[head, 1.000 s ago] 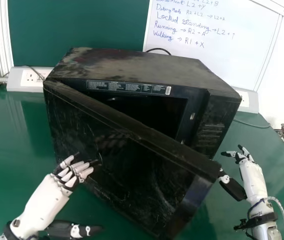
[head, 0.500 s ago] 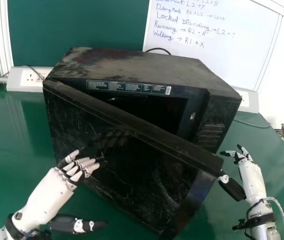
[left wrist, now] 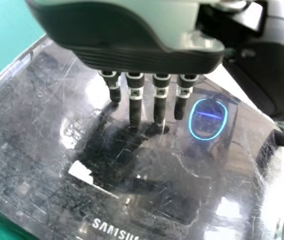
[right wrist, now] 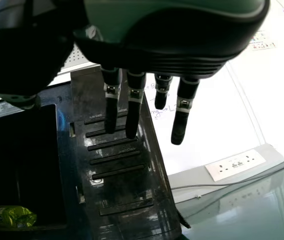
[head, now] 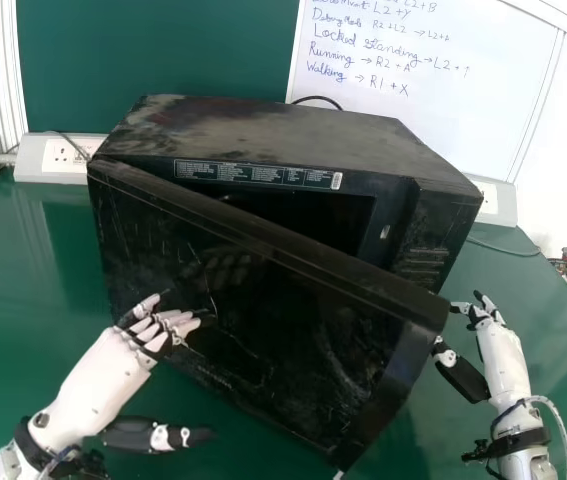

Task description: Put biscuit inside oven

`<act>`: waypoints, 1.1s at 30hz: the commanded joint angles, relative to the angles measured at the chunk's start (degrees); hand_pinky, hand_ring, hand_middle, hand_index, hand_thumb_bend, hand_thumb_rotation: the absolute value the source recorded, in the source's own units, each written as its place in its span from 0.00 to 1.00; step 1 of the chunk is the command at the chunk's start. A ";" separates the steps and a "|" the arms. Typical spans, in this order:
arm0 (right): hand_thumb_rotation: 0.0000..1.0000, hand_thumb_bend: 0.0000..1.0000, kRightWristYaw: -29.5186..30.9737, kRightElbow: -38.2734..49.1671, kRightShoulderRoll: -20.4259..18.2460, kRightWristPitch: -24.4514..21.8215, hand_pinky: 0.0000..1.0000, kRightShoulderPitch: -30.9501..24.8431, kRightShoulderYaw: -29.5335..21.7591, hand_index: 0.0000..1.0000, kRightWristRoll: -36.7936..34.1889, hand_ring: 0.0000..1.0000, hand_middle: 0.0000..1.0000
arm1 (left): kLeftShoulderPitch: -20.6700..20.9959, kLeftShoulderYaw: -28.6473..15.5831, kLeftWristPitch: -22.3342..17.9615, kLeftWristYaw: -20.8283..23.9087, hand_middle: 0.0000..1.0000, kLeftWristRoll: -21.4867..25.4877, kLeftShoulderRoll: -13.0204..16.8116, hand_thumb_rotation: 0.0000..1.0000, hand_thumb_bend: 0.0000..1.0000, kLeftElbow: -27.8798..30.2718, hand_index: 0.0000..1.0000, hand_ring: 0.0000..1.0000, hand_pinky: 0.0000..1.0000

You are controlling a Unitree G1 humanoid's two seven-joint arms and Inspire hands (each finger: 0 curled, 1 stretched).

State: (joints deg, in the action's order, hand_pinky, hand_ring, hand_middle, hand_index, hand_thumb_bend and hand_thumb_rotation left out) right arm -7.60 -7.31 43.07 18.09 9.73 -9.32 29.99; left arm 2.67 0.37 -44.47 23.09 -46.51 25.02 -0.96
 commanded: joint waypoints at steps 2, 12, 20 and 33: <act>0.56 0.76 -0.42 0.03 -0.02 0.98 0.67 -0.76 -0.23 0.76 -0.21 0.76 0.77 | 1.15 0.95 0.03 0.34 0.95 0.50 0.87 0.64 0.79 -1.61 0.96 0.88 0.79; 0.56 0.76 0.53 0.60 0.00 -0.24 0.65 -0.91 -0.34 0.77 -0.34 0.76 0.77 | 4.23 2.34 -0.22 -1.10 0.95 2.05 2.05 0.63 0.79 -5.03 0.96 0.88 0.79; 0.52 0.77 1.37 1.13 0.34 -1.32 0.64 -1.12 -0.92 0.77 -0.65 0.76 0.78 | 6.86 3.45 -0.45 -1.10 0.95 2.48 2.82 0.63 0.78 -8.10 0.95 0.88 0.78; 0.51 0.77 1.37 1.47 0.48 -2.26 0.68 -2.90 -3.42 0.78 -1.55 0.78 0.79 | 8.68 4.19 -0.69 -0.49 0.95 2.28 3.61 0.66 0.77 -10.50 0.96 0.88 0.76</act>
State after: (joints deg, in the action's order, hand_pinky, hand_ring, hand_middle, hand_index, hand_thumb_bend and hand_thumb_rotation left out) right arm -5.88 -5.65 43.10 15.26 7.79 -11.93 28.99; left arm 10.79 3.79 -44.58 22.00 -44.15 27.71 -10.79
